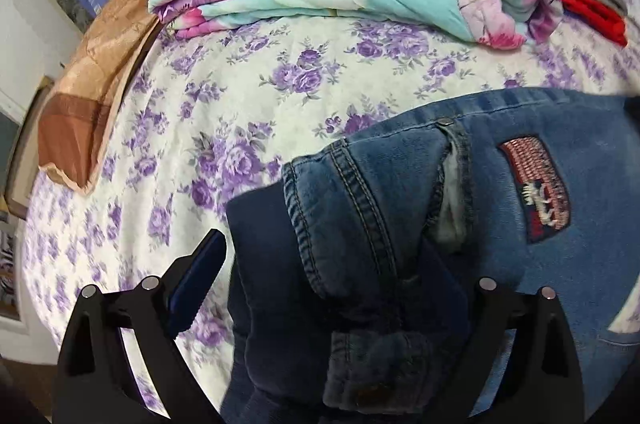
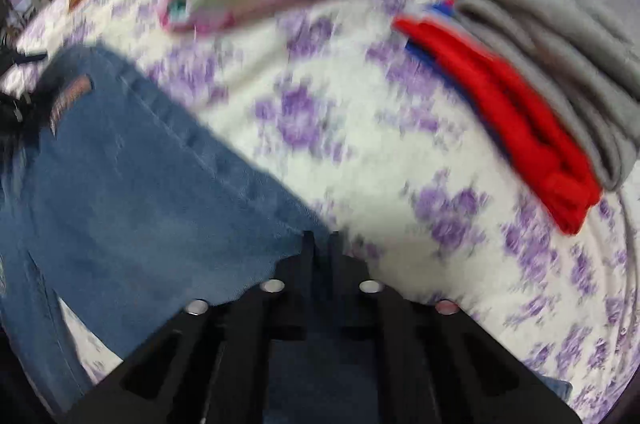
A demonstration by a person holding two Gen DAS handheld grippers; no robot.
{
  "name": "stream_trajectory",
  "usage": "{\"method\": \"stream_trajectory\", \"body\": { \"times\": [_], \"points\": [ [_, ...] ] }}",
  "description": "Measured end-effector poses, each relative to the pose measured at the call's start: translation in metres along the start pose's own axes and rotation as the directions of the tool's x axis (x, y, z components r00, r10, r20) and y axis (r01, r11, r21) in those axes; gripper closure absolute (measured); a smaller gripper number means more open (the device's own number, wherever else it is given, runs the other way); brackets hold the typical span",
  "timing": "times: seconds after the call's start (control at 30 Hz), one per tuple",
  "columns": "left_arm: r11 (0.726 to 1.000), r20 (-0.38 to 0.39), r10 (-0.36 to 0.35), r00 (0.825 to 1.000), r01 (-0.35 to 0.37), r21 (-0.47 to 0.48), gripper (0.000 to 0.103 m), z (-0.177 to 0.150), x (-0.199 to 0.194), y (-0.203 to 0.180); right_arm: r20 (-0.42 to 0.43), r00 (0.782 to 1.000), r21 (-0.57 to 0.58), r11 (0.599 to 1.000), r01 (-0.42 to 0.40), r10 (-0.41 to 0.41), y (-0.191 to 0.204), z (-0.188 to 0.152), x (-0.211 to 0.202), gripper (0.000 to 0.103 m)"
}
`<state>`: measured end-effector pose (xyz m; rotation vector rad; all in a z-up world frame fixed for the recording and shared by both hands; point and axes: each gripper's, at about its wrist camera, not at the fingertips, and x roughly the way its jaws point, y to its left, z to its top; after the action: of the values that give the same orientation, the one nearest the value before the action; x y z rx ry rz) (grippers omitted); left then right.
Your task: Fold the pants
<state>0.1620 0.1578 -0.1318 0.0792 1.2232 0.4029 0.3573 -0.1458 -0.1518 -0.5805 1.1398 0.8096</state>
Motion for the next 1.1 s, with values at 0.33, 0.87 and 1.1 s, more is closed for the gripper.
{"method": "stream_trajectory", "body": {
  "times": [0.33, 0.87, 1.1],
  "points": [
    [0.998, 0.013, 0.053, 0.999, -0.053, -0.017, 0.011, 0.006, -0.011, -0.005, 0.128, 0.975, 0.173, 0.972, 0.159, -0.182, -0.011, -0.041, -0.027, 0.043],
    [0.990, 0.011, 0.135, 0.991, -0.134, -0.034, 0.011, -0.016, -0.034, -0.012, 0.076, 0.982, 0.663, 0.745, 0.078, -0.171, -0.118, -0.231, -0.092, 0.082],
    [0.990, 0.028, 0.143, 0.989, -0.142, -0.020, 0.011, -0.011, -0.037, -0.007, -0.146, 0.978, 0.562, 0.801, 0.204, -0.147, -0.126, -0.228, -0.063, 0.065]
  ]
}}
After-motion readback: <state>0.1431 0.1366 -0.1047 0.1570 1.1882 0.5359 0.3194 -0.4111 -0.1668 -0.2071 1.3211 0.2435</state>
